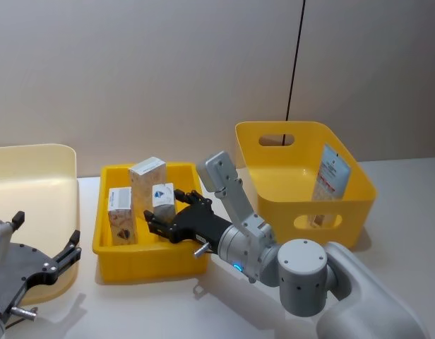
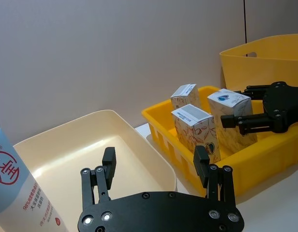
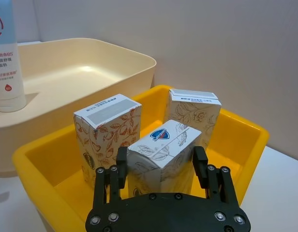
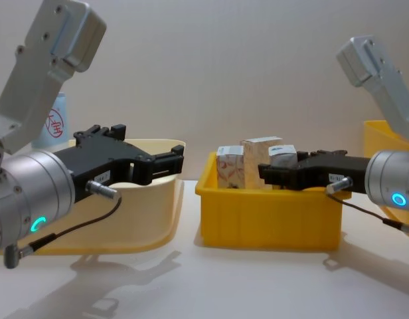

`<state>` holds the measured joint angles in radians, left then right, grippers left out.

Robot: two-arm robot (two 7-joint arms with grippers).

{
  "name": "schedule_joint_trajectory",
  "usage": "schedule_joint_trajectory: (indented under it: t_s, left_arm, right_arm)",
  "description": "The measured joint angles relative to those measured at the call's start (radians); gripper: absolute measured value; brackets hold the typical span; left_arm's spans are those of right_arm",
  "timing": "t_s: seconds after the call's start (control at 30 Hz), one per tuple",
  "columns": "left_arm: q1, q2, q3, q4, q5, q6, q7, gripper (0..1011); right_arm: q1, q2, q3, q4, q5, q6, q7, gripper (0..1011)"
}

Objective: Bimanual collaborative sorting of washing and personal care products

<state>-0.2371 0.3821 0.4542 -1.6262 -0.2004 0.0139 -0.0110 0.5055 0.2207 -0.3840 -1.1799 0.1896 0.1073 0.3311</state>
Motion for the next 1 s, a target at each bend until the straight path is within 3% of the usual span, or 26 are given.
schedule_joint_trajectory:
  t_s: [0.23, 0.37, 0.47, 0.77, 1.0]
  left_arm:
    - [0.0, 0.0, 0.0, 0.0, 0.0, 0.0, 0.0, 1000]
    - [0.0, 0.0, 0.0, 0.0, 0.0, 0.0, 0.0, 1000]
    - [0.0, 0.0, 0.0, 0.0, 0.0, 0.0, 0.0, 1000]
    - [0.0, 0.0, 0.0, 0.0, 0.0, 0.0, 0.0, 1000]
    - [0.0, 0.0, 0.0, 0.0, 0.0, 0.0, 0.0, 1000]
  right_arm:
    - [-0.003, -0.002, 0.001, -0.003, -0.003, 0.001, -0.009, 675]
    - [-0.004, -0.004, 0.002, -0.004, -0.005, 0.002, -0.013, 514]
    - [-0.005, -0.005, 0.002, -0.005, -0.006, 0.003, -0.014, 466]
    - [-0.015, -0.002, 0.009, -0.018, -0.008, -0.004, -0.015, 448]
    - [-0.04, 0.008, 0.024, -0.054, -0.015, -0.041, -0.026, 448]
